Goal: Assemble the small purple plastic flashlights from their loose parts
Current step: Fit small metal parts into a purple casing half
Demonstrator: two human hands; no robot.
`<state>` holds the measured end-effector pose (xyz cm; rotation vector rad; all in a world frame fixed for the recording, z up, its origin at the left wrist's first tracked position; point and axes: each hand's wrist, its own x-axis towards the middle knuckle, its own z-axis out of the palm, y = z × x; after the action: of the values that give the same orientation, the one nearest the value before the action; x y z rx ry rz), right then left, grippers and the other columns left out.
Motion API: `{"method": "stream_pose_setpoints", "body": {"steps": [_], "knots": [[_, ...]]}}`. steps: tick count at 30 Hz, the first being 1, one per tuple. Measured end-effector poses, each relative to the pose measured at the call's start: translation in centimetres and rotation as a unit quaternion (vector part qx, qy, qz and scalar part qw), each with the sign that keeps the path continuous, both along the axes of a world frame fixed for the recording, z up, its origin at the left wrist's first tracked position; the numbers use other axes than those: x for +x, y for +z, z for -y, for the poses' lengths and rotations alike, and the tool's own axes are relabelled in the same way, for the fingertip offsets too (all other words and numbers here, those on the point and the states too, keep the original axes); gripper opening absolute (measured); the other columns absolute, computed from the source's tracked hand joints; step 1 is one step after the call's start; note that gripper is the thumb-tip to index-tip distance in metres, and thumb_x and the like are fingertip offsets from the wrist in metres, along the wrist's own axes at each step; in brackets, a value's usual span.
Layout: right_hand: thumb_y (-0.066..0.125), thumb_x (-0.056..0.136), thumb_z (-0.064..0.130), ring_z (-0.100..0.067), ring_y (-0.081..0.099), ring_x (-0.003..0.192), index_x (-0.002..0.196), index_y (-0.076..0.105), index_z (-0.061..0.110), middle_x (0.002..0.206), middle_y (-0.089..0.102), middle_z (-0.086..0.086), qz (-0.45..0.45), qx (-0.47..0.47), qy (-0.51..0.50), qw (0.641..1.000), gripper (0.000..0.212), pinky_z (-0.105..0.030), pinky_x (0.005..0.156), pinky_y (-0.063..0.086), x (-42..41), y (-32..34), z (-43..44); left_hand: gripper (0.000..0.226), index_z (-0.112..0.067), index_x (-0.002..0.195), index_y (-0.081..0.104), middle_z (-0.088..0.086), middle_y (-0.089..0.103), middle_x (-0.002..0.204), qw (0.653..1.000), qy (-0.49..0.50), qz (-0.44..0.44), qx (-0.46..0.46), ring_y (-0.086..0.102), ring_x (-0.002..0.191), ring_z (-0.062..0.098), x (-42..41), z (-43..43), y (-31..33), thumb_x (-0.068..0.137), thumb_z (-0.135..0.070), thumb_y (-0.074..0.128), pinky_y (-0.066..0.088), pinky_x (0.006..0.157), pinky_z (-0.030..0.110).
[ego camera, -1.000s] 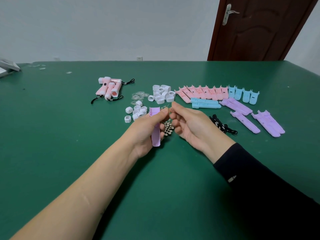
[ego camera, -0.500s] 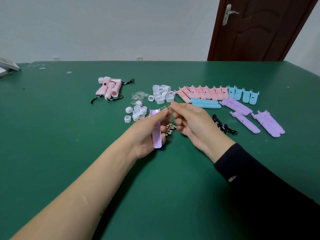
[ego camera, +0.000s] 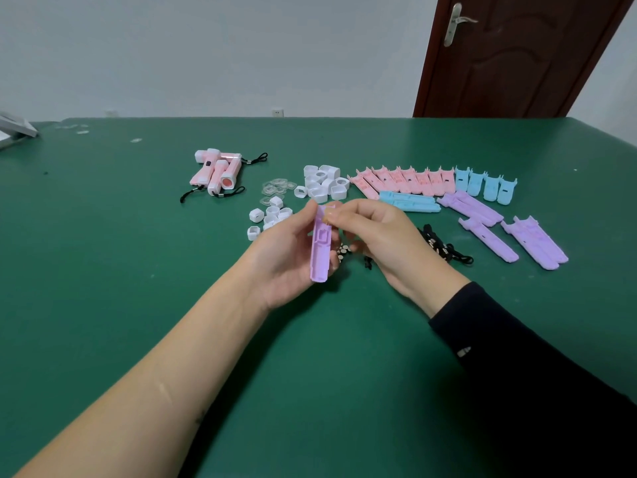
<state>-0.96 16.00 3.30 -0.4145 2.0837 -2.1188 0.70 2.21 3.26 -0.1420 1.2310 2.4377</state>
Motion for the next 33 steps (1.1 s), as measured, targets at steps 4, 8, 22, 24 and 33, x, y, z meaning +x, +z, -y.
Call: {"method": "stream_pose_setpoints", "body": {"steps": [4, 8, 22, 24, 33], "knots": [[0.067, 0.088, 0.020, -0.006, 0.056, 0.067, 0.076, 0.070, 0.021, 0.070, 0.065, 0.005, 0.027, -0.027, -0.021, 0.999, 0.012, -0.021, 0.064, 0.045, -0.30, -0.11, -0.20, 0.032, -0.016, 0.113, 0.063, 0.002, 0.055, 0.083, 1.000, 0.016, -0.008, 0.006, 0.046, 0.069, 0.014, -0.26, 0.13, 0.01, 0.100, -0.038, 0.043, 0.042, 0.058, 0.024], [0.063, 0.090, 0.018, -0.006, 0.058, 0.067, 0.076, 0.071, 0.021, 0.075, 0.068, 0.005, 0.038, -0.079, -0.012, 0.996, 0.017, -0.022, 0.068, 0.048, -0.24, -0.07, -0.29, 0.030, -0.023, 0.118, 0.065, -0.002, 0.062, 0.086, 0.999, 0.027, -0.020, 0.020, 0.052, 0.068, 0.011, -0.35, 0.19, -0.09, 0.098, -0.037, 0.048, 0.038, 0.062, 0.024], [0.065, 0.089, 0.016, -0.008, 0.056, 0.062, 0.081, 0.068, 0.012, 0.069, 0.064, 0.004, 0.048, -0.093, -0.027, 0.994, 0.009, -0.027, 0.073, 0.050, -0.23, 0.04, -0.09, 0.029, -0.022, 0.121, 0.063, -0.002, 0.060, 0.091, 0.998, -0.031, -0.003, 0.051, 0.055, 0.072, 0.012, -0.35, 0.79, -0.24, 0.095, -0.025, 0.050, 0.042, 0.060, 0.023], [0.067, 0.086, 0.019, -0.008, 0.057, 0.063, 0.080, 0.068, 0.012, 0.069, 0.064, 0.004, 0.049, -0.079, -0.026, 0.995, 0.009, -0.028, 0.075, 0.049, -0.25, 0.14, -0.19, 0.028, -0.020, 0.120, 0.062, -0.001, 0.059, 0.091, 0.998, -0.032, 0.000, 0.050, 0.052, 0.073, 0.012, -0.38, 0.73, -0.25, 0.095, -0.024, 0.050, 0.041, 0.061, 0.024], [0.067, 0.087, 0.024, -0.006, 0.060, 0.067, 0.068, 0.069, 0.024, 0.070, 0.067, 0.009, 0.037, -0.018, -0.020, 0.999, 0.019, -0.024, 0.071, 0.048, -0.41, 0.32, -0.62, 0.024, -0.019, 0.103, 0.072, 0.000, 0.065, 0.084, 0.994, 0.004, 0.062, 0.094, 0.053, 0.071, 0.010, -0.37, 0.19, 0.04, 0.080, -0.023, 0.065, 0.050, 0.056, 0.021]]}}
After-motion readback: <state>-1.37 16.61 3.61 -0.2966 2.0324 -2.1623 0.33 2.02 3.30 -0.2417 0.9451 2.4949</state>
